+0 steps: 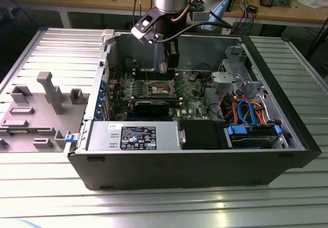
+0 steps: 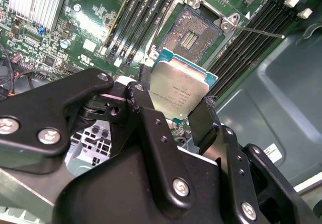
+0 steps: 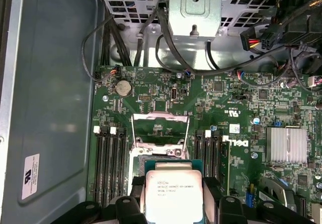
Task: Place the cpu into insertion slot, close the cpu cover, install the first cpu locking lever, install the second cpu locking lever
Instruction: 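Place the cpu into insertion slot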
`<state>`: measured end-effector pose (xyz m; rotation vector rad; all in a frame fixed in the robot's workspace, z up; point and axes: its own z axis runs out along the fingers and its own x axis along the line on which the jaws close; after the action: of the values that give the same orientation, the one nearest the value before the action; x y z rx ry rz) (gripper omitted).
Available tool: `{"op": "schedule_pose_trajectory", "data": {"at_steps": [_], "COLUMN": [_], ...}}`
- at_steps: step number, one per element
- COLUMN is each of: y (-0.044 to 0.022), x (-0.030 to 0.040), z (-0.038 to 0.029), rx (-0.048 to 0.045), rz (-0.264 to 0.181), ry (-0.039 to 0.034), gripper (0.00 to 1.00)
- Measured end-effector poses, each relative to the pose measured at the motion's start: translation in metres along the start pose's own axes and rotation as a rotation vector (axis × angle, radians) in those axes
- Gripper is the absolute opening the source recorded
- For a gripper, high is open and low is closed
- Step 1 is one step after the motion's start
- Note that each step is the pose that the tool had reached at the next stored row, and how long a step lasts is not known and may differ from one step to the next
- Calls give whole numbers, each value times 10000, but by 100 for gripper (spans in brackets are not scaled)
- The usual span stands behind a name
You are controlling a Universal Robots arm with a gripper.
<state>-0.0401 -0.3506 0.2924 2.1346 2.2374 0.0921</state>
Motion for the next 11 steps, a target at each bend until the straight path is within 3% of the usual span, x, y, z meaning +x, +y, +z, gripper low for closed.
{"op": "schedule_pose_trajectory", "data": {"at_steps": [5,11], "y": [-7,-9], "x": [6,7], "z": [69,93], "rx": [-1,-2], "rz": [320,391], "ry": [-26,-31], "gripper": [54,54]}}
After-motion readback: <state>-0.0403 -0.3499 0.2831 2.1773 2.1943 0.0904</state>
